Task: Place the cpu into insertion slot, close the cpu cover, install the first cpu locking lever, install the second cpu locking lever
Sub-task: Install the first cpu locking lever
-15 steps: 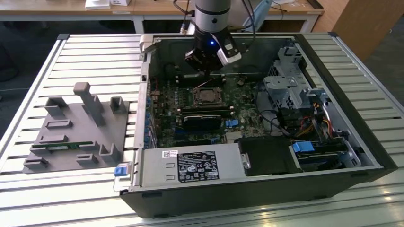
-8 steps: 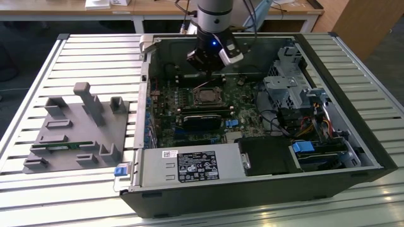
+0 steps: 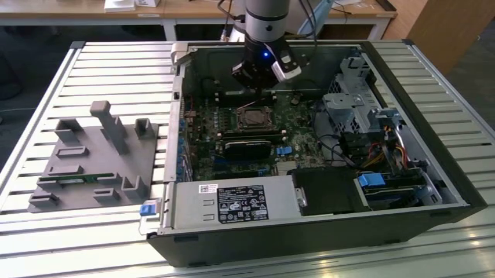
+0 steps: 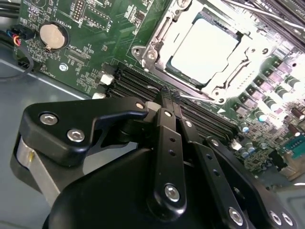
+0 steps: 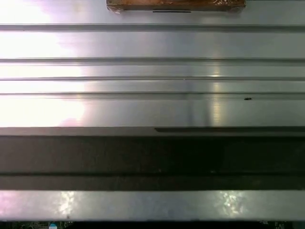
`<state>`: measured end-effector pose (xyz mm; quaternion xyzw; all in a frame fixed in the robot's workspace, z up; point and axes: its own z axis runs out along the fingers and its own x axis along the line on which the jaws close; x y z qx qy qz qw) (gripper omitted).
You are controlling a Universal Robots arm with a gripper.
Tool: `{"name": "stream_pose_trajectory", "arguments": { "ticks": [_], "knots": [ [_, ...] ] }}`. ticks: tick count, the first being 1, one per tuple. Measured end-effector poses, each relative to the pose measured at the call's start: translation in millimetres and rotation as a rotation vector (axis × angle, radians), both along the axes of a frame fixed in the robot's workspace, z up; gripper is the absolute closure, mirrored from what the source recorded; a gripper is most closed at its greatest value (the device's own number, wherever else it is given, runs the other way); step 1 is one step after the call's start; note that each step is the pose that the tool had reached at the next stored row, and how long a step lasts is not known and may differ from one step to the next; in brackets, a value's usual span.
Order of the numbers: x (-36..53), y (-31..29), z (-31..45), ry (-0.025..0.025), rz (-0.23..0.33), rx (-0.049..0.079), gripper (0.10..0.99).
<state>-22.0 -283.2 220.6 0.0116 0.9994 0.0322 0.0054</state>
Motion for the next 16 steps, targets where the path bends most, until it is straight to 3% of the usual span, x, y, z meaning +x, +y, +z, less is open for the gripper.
{"name": "stream_pose_trajectory", "arguments": {
  "ticks": [16],
  "knots": [
    [5.1,0.0,-16.5,0.0041,0.000,0.000,0.969]
  ]
}}
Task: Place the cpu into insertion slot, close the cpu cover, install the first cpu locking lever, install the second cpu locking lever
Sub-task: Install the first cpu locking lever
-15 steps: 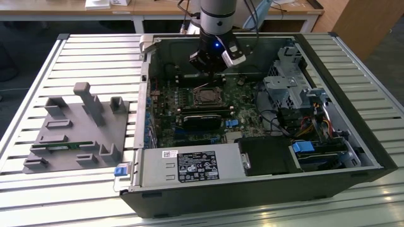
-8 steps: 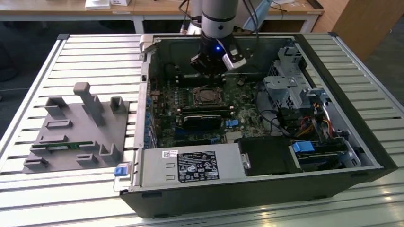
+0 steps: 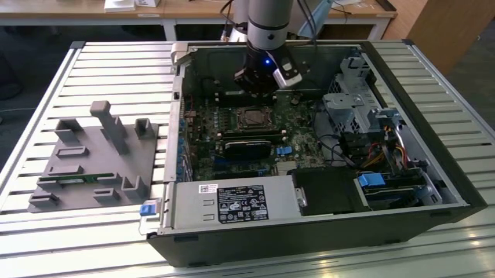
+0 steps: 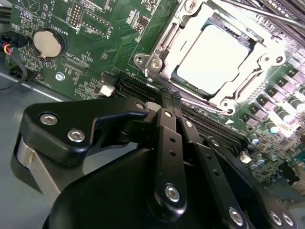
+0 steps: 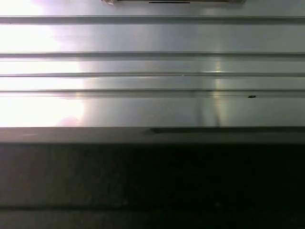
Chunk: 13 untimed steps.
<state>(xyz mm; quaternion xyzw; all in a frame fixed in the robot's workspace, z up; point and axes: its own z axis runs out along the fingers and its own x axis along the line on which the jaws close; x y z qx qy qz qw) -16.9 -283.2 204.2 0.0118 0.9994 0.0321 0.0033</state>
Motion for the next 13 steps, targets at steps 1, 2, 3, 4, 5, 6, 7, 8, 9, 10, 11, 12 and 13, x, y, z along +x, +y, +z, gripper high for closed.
{"name": "stream_pose_trajectory", "arguments": {
  "ticks": [1,2,3,4,5,6,7,8,9,10,11,12,13],
  "knots": [
    [0.2,0.0,-0.8,0.0002,0.000,0.000,0.969],
    [0.4,0.0,-1.5,0.0003,0.000,0.000,0.969],
    [0.5,0.0,-2.3,0.0005,0.000,0.000,0.969],
    [0.7,0.0,-2.9,0.0006,0.000,0.000,0.969],
    [0.7,0.0,-3.3,0.0007,0.000,0.000,0.969],
    [0.8,0.0,-3.5,0.0007,0.000,0.000,0.969],
    [0.8,0.0,-3.5,0.0008,0.000,0.000,0.969],
    [0.8,0.0,-3.6,0.0008,0.000,0.000,0.969],
    [0.8,0.0,-3.6,0.0008,0.000,0.000,0.969],
    [0.8,0.0,-3.6,0.0007,0.000,0.000,0.969],
    [0.9,0.0,-3.6,0.0006,0.000,0.000,0.969],
    [0.9,0.0,-3.6,0.0005,0.000,0.000,0.969],
    [0.9,0.0,-3.3,0.0006,0.000,0.000,0.969]
  ]
}}
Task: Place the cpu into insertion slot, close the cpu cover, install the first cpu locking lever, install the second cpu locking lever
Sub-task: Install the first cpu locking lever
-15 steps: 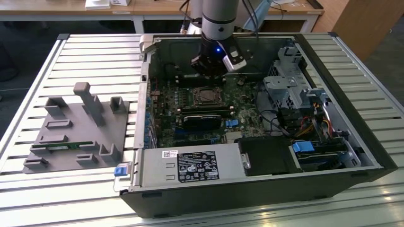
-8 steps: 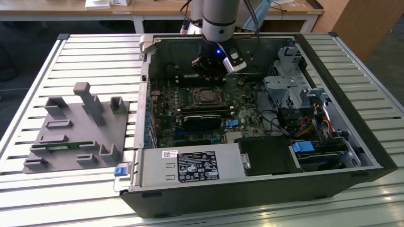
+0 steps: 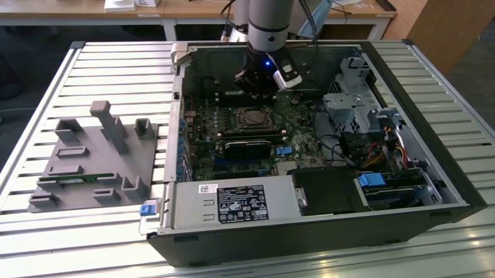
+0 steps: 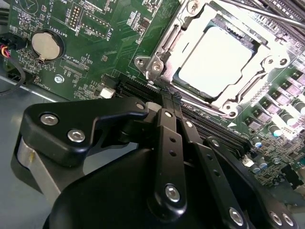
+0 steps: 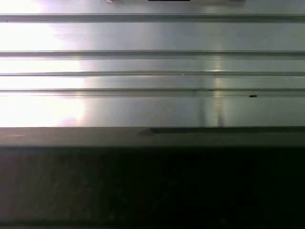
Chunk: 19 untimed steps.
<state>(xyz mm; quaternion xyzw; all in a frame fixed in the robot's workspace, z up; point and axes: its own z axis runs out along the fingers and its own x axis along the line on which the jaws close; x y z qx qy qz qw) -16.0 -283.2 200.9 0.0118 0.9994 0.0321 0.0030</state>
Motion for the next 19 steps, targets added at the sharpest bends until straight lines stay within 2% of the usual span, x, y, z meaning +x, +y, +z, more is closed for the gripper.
{"name": "stream_pose_trajectory", "arguments": {
  "ticks": [5,9,19],
  "knots": [
    [0.0,0.0,1.4,-0.0001,0.000,0.000,0.969],
    [0.1,0.0,1.1,0.0000,0.000,-0.010,0.969],
    [0.2,0.0,-0.7,-0.0001,0.000,-0.015,0.969]
  ]
}}
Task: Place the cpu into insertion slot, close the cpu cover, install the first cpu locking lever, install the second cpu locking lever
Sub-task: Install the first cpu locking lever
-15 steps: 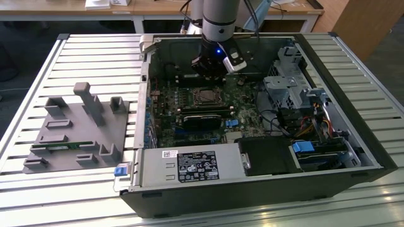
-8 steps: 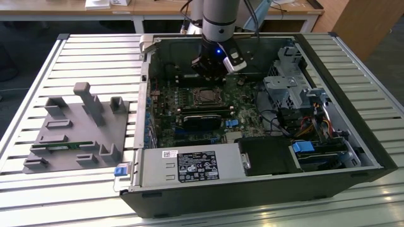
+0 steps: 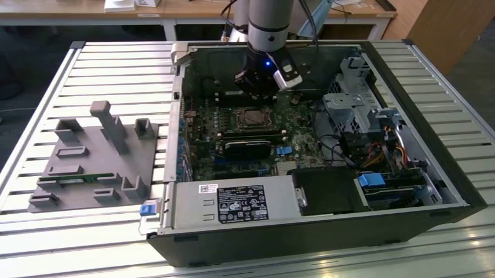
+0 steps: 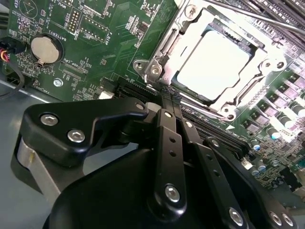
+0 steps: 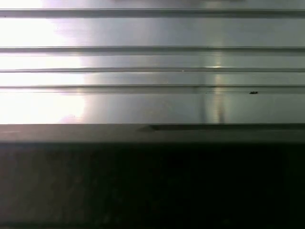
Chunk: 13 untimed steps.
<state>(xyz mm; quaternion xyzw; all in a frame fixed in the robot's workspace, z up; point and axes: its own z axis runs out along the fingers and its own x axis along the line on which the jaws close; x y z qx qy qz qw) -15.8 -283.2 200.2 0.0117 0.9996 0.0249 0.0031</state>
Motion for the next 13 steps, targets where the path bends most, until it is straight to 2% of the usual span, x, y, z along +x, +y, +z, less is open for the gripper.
{"name": "stream_pose_trajectory", "arguments": {
  "ticks": [4,13],
  "knots": [
    [0.1,0.0,1.1,0.0000,0.000,0.000,0.969],
    [1.0,0.0,-0.7,0.0002,0.000,-0.016,0.969]
  ]
}}
